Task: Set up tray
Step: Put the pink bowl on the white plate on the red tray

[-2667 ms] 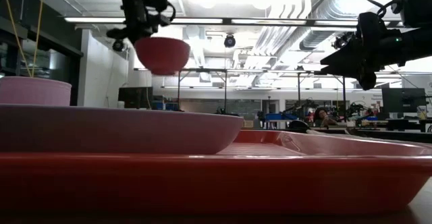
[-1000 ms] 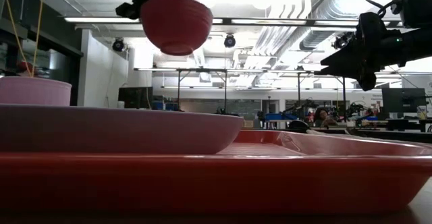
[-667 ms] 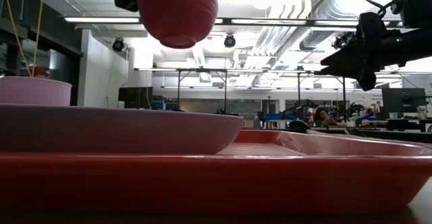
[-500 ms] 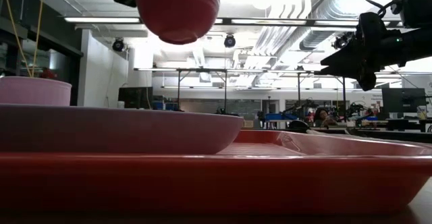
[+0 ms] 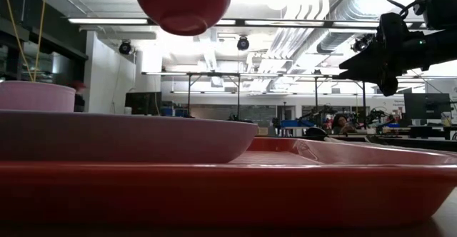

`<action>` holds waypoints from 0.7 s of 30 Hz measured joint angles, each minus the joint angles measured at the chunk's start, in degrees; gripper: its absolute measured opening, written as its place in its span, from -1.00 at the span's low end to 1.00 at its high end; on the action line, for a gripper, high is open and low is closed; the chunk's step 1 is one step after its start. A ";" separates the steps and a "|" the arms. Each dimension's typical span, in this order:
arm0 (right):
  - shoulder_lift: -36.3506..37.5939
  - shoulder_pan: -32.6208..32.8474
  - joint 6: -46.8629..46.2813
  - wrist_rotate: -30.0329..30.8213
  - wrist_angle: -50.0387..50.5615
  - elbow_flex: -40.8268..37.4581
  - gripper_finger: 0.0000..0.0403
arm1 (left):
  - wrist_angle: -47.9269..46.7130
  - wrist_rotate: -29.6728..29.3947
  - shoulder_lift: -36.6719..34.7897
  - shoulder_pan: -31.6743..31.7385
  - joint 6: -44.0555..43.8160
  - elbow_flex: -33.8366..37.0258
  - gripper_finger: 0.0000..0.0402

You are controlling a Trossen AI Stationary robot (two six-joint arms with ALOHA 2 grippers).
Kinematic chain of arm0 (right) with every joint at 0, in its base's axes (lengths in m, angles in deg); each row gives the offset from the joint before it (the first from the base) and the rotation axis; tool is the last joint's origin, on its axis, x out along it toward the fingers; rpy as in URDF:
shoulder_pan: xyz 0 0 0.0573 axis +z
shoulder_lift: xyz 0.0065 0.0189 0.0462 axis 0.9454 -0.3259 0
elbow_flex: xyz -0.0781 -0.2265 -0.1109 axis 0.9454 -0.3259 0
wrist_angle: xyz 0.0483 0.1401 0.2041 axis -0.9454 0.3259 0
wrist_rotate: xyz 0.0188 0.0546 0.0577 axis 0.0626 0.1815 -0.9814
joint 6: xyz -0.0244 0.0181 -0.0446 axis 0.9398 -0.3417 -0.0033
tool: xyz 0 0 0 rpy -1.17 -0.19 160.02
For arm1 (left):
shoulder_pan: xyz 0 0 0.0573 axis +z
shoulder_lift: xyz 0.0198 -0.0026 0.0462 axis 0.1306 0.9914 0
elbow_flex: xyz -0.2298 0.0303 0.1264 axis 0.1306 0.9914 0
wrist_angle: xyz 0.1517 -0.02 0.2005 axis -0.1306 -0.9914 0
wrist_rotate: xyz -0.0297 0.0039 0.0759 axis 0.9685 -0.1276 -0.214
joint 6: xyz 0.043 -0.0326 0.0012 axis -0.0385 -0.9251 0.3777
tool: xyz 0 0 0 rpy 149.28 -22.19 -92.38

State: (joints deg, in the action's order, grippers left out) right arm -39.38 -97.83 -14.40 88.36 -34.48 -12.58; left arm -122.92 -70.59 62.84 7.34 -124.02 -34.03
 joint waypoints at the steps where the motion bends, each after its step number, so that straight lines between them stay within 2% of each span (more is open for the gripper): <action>1: 0.00 0.02 -0.23 0.00 0.00 0.00 -0.44 | 0.00 0.00 0.00 0.00 -0.10 0.00 -0.92; 12: 0.02 0.02 -0.29 -0.04 0.11 0.00 -0.44 | 0.02 0.05 0.00 0.01 -0.14 0.00 -0.92; 21: 0.00 0.02 -0.13 -0.03 0.42 0.00 -0.44 | -0.01 0.17 0.00 -3.42 -1.92 0.00 -0.92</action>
State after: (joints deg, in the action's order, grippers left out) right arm -39.37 -97.81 -14.53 88.33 -34.06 -12.58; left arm -122.93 -70.41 62.84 3.92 -125.94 -34.03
